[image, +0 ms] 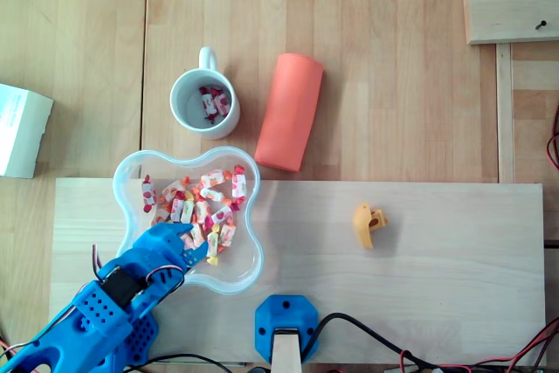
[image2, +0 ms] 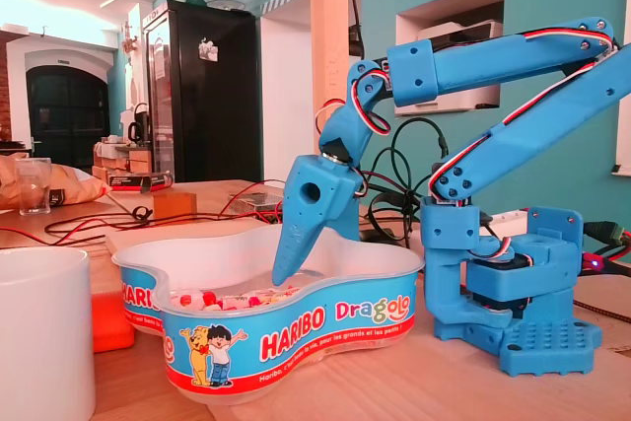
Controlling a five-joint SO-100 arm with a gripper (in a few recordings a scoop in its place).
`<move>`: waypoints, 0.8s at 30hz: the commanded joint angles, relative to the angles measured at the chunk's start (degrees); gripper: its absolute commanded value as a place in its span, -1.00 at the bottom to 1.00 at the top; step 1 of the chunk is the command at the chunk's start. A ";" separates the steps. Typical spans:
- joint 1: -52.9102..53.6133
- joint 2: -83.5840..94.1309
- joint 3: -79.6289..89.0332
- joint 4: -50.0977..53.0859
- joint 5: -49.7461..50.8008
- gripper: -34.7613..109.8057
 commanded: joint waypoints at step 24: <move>0.70 -6.94 4.31 -22.68 0.79 -0.31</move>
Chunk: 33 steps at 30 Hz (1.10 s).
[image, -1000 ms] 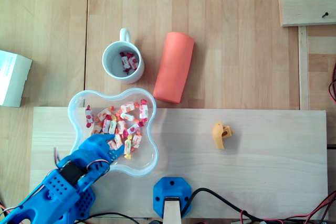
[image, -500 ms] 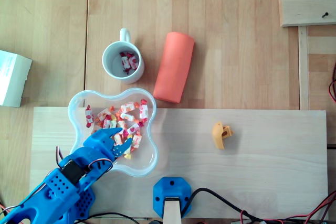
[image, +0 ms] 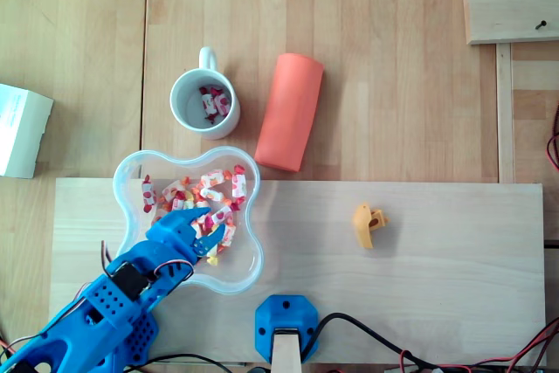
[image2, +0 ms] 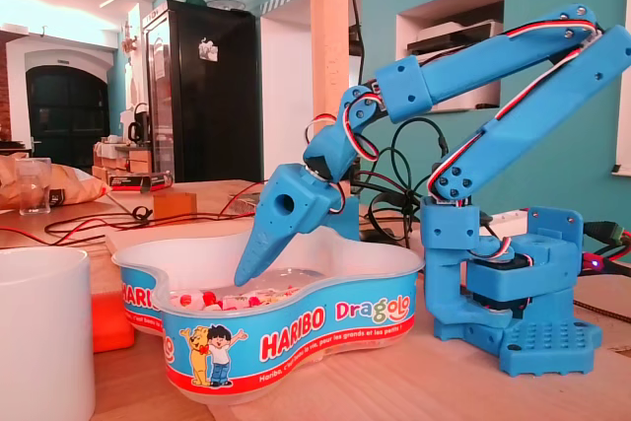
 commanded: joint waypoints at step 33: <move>0.70 -7.03 -0.88 -4.66 0.62 -0.31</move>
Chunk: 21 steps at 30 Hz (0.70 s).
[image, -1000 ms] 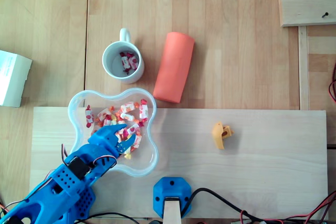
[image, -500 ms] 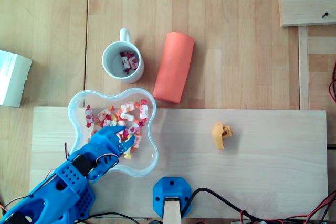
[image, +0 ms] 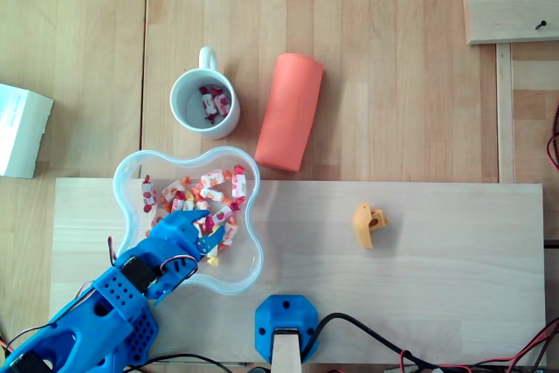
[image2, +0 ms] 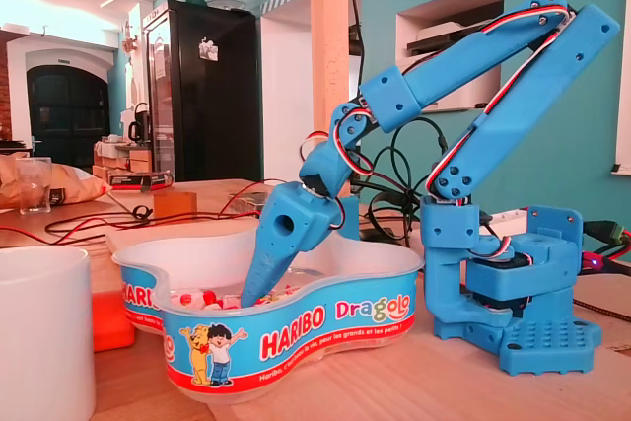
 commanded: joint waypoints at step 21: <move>0.70 0.97 -2.81 -0.79 0.62 -0.31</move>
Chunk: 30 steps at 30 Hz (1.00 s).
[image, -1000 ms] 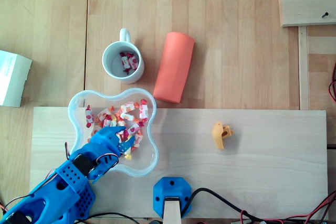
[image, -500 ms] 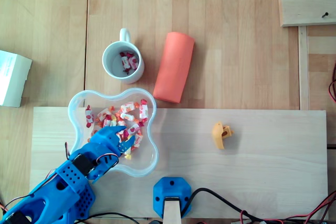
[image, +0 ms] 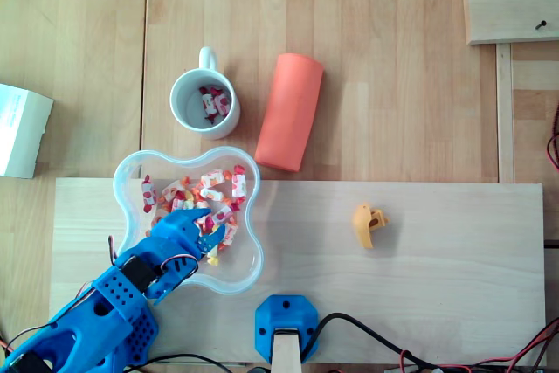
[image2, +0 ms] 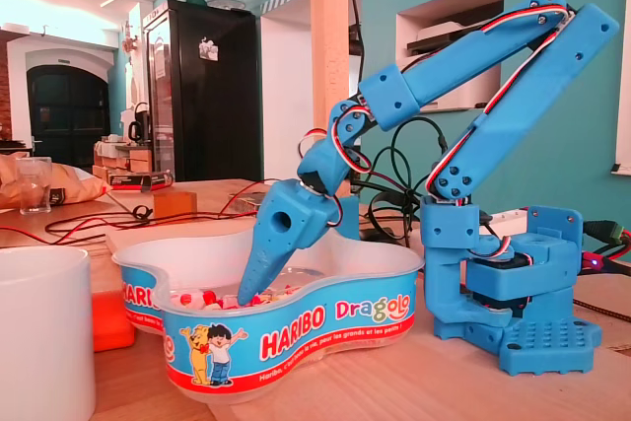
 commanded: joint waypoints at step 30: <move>0.70 -1.32 -1.93 -5.54 0.53 -0.31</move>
